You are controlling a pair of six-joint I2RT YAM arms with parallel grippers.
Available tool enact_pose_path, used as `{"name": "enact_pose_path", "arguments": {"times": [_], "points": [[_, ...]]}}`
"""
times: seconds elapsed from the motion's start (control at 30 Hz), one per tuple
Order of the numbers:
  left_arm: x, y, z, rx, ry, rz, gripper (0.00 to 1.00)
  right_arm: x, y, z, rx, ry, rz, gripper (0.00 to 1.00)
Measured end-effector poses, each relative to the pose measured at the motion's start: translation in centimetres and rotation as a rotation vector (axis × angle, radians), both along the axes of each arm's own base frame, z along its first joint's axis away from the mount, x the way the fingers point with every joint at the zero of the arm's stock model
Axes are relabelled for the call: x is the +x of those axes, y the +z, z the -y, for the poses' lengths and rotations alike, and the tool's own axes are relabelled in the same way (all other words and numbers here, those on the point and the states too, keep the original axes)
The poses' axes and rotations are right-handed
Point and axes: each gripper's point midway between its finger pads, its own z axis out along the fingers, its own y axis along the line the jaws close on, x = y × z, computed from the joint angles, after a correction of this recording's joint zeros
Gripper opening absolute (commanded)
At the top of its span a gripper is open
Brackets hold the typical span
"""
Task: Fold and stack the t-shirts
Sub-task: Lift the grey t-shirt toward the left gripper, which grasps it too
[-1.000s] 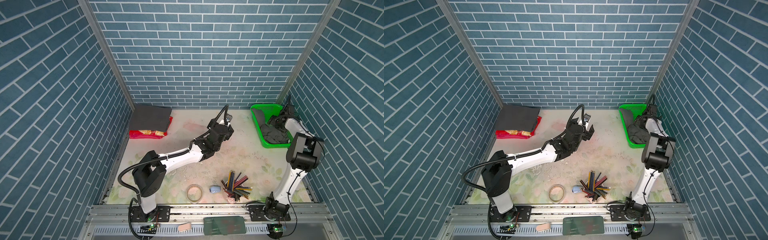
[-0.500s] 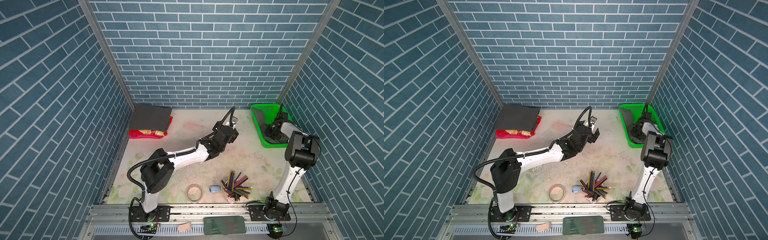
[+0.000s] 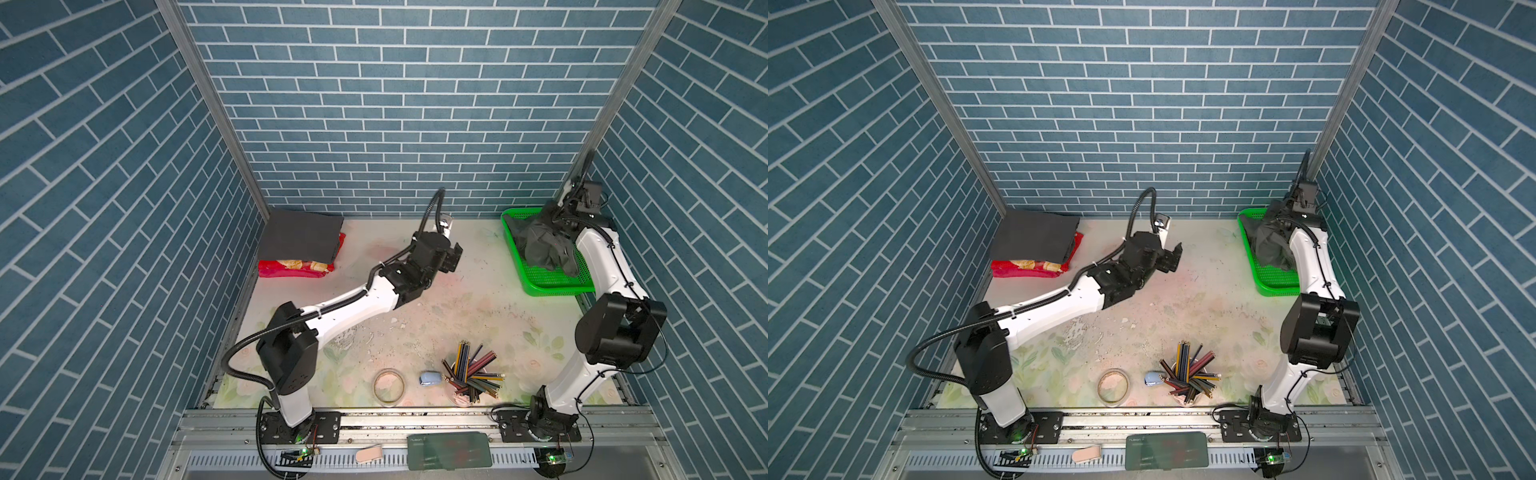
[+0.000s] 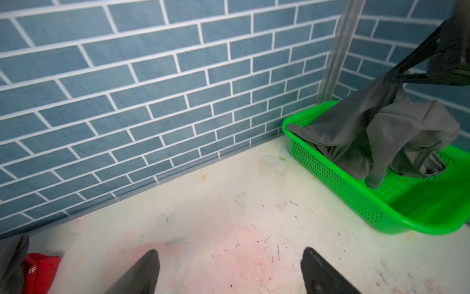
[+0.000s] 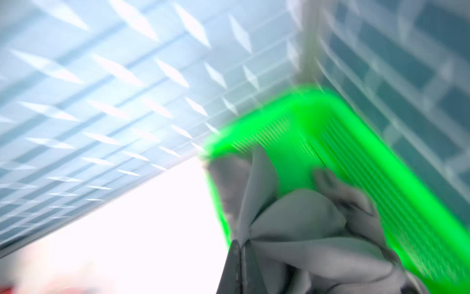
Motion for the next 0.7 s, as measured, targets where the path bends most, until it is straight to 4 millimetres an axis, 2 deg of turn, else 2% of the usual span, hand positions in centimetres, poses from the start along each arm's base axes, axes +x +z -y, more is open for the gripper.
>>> {"name": "enact_pose_path", "arguments": {"times": [0.07, 0.13, 0.2, 0.27, 0.33, 0.4, 0.47, 0.53, 0.57, 0.63, 0.67, 0.7], "points": [[0.8, 1.9, -2.3, -0.077, 0.022, -0.011, 0.89, -0.4, 4.6, -4.8, -0.037, 0.103, 0.103, 0.00], [1.4, 4.0, -5.3, -0.168, 0.046, -0.015, 0.89, -1.5, 9.1, -11.1, -0.065, 0.242, 0.210, 0.00], [1.5, 5.1, -8.1, -0.235, 0.072, -0.020, 0.89, -3.1, 12.2, -16.3, -0.068, 0.367, 0.288, 0.00], [1.3, 5.5, -10.4, -0.287, 0.091, -0.029, 0.89, -5.0, 14.8, -20.5, -0.052, 0.483, 0.353, 0.00], [0.8, 5.4, -12.4, -0.331, 0.105, -0.041, 0.89, -6.6, 16.7, -23.2, -0.025, 0.563, 0.404, 0.00], [0.4, 4.9, -13.9, -0.357, 0.119, -0.057, 0.89, -7.3, 17.9, -24.3, -0.004, 0.604, 0.439, 0.00], [0.2, 4.2, -15.2, -0.381, 0.134, -0.077, 0.89, -7.2, 17.9, -24.3, -0.002, 0.606, 0.442, 0.00], [0.1, 3.1, -16.4, -0.397, 0.155, -0.101, 0.89, -6.3, 16.9, -24.0, 0.001, 0.588, 0.416, 0.00], [0.1, 2.6, -17.0, -0.405, 0.168, -0.112, 0.89, -5.7, 16.0, -24.0, 0.005, 0.578, 0.395, 0.04], [0.3, 1.4, -17.8, -0.415, 0.186, -0.141, 0.89, -4.2, 11.9, -23.6, 0.026, 0.551, 0.310, 0.16], [0.4, 0.8, -18.2, -0.418, 0.194, -0.156, 0.89, -3.6, 9.3, -23.2, 0.037, 0.535, 0.256, 0.26], [0.4, 0.2, -18.4, -0.420, 0.199, -0.174, 0.89, -3.0, 5.5, -22.6, 0.051, 0.513, 0.172, 0.37]]}}
